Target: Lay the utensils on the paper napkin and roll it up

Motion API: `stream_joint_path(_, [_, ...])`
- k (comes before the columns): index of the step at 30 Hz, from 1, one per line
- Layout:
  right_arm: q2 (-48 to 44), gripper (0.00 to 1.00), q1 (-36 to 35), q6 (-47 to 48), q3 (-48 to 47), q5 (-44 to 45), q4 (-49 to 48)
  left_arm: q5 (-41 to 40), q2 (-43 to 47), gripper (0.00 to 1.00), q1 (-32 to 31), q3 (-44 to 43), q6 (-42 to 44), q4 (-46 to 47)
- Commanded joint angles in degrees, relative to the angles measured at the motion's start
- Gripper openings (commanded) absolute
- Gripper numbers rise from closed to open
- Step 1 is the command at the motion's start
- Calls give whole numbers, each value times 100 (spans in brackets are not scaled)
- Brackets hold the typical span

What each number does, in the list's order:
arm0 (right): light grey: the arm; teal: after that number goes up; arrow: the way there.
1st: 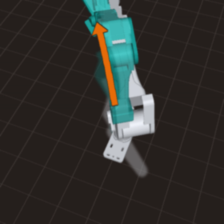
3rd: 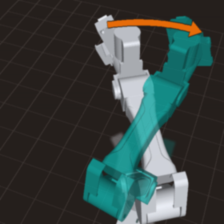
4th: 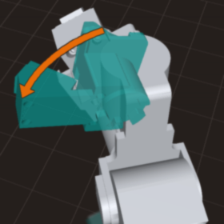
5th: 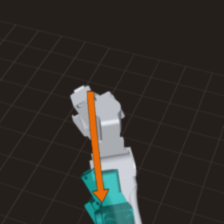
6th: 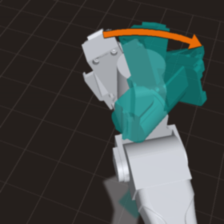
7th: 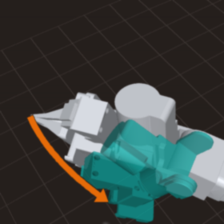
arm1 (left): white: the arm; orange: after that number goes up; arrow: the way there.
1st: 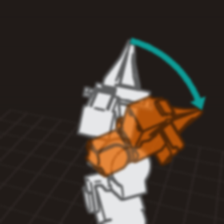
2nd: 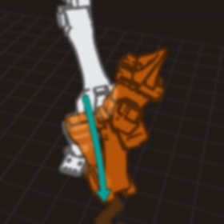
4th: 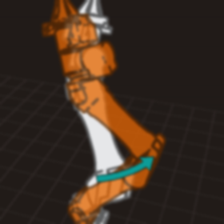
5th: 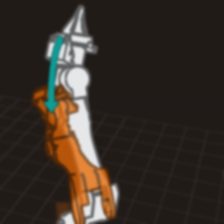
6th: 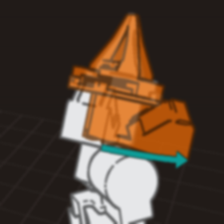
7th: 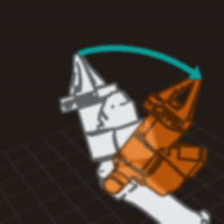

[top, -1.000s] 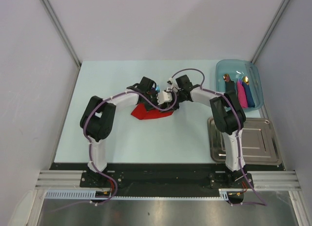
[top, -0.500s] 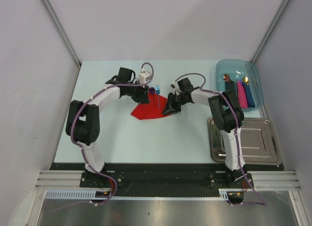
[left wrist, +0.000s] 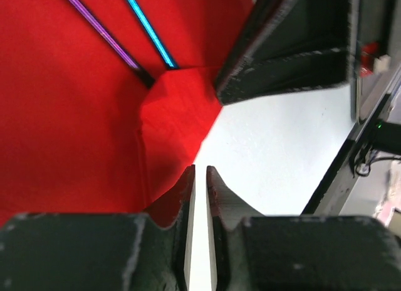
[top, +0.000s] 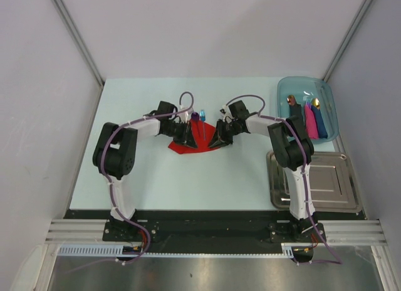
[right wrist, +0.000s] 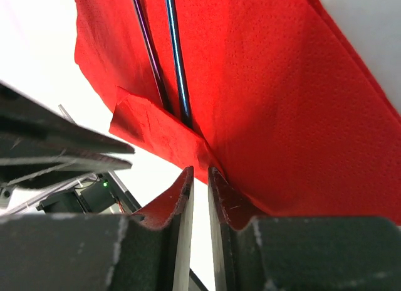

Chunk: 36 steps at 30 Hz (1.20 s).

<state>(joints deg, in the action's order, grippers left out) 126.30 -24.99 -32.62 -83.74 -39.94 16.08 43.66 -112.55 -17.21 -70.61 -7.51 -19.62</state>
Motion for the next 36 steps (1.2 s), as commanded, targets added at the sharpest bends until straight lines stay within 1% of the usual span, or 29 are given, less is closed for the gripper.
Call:
stream_joint_path(1, [-123, 20, 82, 116, 95, 417, 62, -15, -232, 15, 104, -198, -479, 336])
stream_joint_path(6, [-272, 20, 109, 300, -10, 435, 115, -24, -460, 11, 139, -260, -506, 301])
stream_joint_path(10, [-431, 20, 144, 485, -483, 759, 194, 11, -513, 9, 139, -181, -576, 371])
stream_joint_path(11, [-448, 19, 153, 511, -624, 1012, 220, 2, -522, 9, 139, -164, -585, 380])
stream_joint_path(12, [-448, 14, 153, 555, -747, 1180, 255, 11, -522, 9, 139, -138, -585, 380])
stream_joint_path(14, [-405, 13, 126, 599, -1072, 1671, 335, 11, -496, 9, 139, -120, -594, 397])
stream_joint_path(15, [-352, 12, 57, 634, -1178, 1839, 387, 11, -496, 9, 139, -111, -585, 406])
stream_joint_path(18, [-159, 5, -154, 818, -1653, 2402, 668, -7, -513, 9, 139, -111, -594, 441])
stream_joint_path(23, [61, 5, -436, 1021, -2040, 3236, 1003, -15, -496, 9, 139, -102, -594, 424])
stream_joint_path(36, [711, 5, -735, 1170, -2497, 3625, 985, -59, -469, 10, 148, -67, -568, 388])
